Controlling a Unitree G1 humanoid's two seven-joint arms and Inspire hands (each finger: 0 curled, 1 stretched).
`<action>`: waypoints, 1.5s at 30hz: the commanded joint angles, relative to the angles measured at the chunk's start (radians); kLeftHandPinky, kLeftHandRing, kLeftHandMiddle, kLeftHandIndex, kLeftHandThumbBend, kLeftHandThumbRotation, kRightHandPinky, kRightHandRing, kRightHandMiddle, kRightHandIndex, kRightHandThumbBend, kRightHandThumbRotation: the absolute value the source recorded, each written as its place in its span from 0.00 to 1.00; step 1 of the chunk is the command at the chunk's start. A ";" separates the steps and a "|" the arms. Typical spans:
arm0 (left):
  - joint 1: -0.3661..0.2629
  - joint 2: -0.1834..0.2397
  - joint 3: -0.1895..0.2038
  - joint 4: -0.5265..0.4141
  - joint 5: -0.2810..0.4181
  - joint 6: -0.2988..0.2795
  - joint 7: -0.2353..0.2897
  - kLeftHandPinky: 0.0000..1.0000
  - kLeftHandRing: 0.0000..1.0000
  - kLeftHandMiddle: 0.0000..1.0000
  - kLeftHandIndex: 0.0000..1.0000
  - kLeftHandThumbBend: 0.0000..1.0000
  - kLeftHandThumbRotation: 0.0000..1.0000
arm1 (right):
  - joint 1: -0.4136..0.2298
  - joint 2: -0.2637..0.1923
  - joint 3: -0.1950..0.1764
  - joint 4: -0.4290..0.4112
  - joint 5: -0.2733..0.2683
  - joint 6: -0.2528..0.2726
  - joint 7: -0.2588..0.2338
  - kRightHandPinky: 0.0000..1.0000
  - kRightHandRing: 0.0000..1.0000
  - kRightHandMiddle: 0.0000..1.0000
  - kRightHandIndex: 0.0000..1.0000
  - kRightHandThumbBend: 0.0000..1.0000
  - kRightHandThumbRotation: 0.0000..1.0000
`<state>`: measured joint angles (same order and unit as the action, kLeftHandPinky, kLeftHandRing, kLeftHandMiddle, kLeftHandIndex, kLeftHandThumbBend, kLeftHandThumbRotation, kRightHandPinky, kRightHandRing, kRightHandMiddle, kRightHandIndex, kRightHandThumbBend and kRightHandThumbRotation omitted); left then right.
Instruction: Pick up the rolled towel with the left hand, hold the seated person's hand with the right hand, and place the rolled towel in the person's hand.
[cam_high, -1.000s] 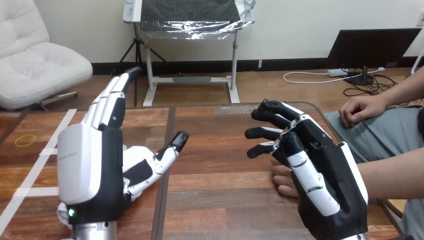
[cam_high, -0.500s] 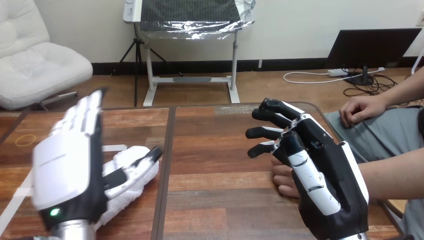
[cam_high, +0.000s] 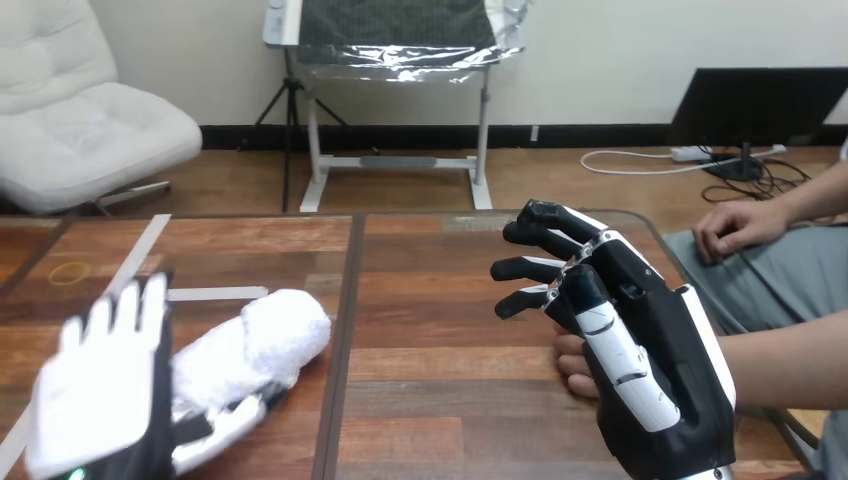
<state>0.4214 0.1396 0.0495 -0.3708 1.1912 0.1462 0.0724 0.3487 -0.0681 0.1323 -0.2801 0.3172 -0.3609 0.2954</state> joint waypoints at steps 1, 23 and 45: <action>-0.060 0.048 -0.013 0.003 0.014 0.022 -0.018 1.00 0.99 1.00 1.00 0.93 0.85 | -0.065 0.019 -0.020 -0.002 0.009 -0.032 0.006 0.51 0.66 0.75 0.74 0.47 0.53; -0.102 0.135 0.001 0.036 -0.227 0.033 -0.179 1.00 1.00 1.00 1.00 1.00 0.93 | -0.071 0.017 -0.031 -0.006 -0.001 -0.025 0.017 0.52 0.67 0.76 0.74 0.45 0.54; -0.128 0.169 -0.022 0.110 -0.336 0.001 -0.129 1.00 1.00 1.00 1.00 1.00 0.92 | -0.083 0.018 -0.040 -0.002 0.010 -0.020 0.025 0.51 0.66 0.76 0.74 0.44 0.53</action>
<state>0.3677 0.2791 0.0470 -0.2742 0.8676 0.1740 -0.0926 0.3305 -0.0652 0.1064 -0.2778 0.3163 -0.3608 0.3175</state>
